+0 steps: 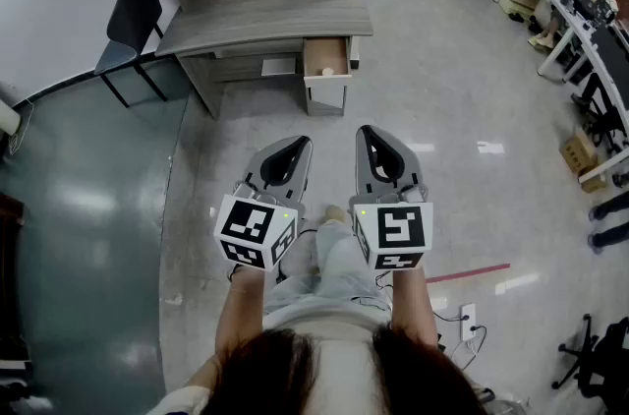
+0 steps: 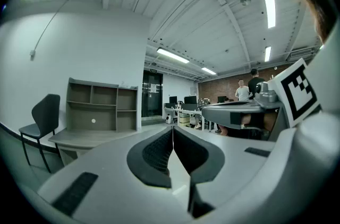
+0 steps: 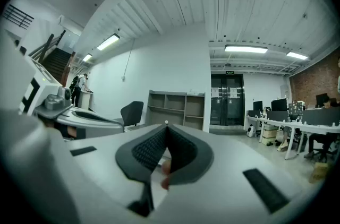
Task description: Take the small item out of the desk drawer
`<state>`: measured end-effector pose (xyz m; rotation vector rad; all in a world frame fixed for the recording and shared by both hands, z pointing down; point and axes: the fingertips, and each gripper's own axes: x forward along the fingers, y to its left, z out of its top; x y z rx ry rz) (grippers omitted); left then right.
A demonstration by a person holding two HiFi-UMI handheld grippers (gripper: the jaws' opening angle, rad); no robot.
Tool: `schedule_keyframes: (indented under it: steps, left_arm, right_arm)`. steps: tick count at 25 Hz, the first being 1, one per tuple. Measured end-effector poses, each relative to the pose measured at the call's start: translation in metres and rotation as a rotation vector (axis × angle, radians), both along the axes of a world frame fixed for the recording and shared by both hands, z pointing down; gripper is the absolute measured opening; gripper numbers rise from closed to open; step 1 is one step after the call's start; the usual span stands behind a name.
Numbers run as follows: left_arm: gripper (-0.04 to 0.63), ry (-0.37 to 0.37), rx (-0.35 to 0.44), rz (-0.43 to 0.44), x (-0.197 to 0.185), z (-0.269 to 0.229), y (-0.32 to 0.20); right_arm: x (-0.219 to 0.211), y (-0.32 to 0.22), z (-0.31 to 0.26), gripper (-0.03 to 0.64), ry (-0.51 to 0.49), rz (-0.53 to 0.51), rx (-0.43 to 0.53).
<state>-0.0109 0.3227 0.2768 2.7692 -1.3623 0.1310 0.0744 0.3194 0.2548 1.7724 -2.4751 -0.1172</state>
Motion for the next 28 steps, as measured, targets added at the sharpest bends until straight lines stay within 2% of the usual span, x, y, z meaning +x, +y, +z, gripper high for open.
schedule_keyframes:
  steps: [7,12,28]
  left_arm:
    - [0.018,0.004,-0.003,0.000,-0.002,0.001,-0.016]
    - [0.018,0.002,-0.008,-0.005,-0.005,0.003,-0.039]
    - [0.018,-0.001,-0.032,0.006,-0.006,0.004,-0.145]
  right_arm:
    - [-0.001,-0.015,-0.002,0.028,-0.023,-0.008,0.017]
    - [-0.003,-0.037,0.000,0.028,-0.056,-0.022,-0.004]
    - [-0.005,-0.135,0.011,0.027,-0.051,-0.024,-0.069]
